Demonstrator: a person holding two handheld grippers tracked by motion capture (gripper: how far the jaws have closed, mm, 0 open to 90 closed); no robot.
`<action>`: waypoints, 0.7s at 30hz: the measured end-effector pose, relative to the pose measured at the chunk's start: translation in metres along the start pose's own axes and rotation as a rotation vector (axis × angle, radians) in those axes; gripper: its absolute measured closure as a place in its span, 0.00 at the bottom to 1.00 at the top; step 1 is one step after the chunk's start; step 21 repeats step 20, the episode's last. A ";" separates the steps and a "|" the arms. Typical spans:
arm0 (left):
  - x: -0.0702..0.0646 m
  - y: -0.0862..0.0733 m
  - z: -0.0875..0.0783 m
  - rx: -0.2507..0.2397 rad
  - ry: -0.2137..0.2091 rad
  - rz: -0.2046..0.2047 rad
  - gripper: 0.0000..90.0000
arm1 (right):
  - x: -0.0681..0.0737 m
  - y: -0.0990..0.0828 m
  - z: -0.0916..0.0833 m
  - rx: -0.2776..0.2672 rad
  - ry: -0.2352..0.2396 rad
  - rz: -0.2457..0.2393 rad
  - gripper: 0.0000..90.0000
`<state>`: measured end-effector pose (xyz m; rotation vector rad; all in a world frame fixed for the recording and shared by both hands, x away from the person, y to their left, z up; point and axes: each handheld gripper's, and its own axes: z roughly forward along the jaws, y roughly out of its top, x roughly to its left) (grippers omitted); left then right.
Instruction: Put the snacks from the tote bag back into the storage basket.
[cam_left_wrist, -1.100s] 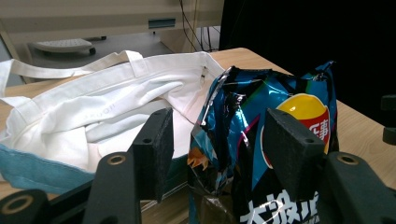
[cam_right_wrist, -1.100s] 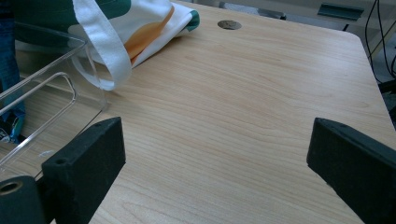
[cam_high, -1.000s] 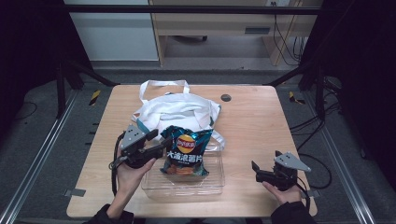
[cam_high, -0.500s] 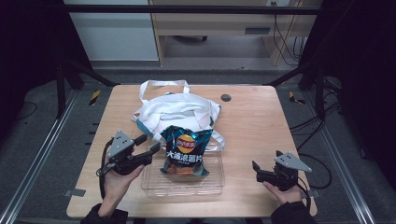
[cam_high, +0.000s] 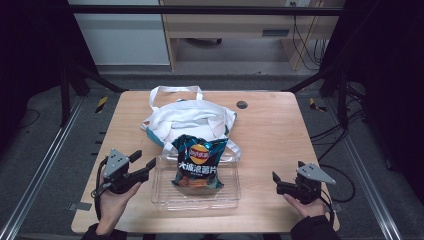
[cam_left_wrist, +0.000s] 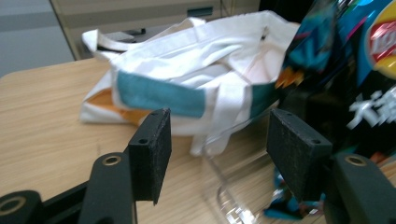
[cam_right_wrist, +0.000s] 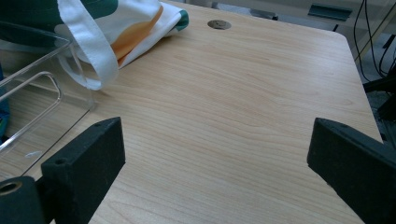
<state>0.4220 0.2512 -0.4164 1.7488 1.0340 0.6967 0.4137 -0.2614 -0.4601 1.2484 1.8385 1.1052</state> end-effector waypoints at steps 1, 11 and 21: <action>0.002 -0.003 0.000 0.005 0.004 0.003 0.44 | -0.001 0.000 0.000 0.002 -0.003 0.001 0.05; 0.032 -0.032 0.011 0.087 0.092 -0.016 0.44 | -0.004 -0.001 0.001 0.011 -0.020 -0.002 0.05; 0.034 -0.039 0.025 0.178 0.111 0.025 0.42 | -0.011 -0.003 0.003 0.036 -0.039 -0.011 0.05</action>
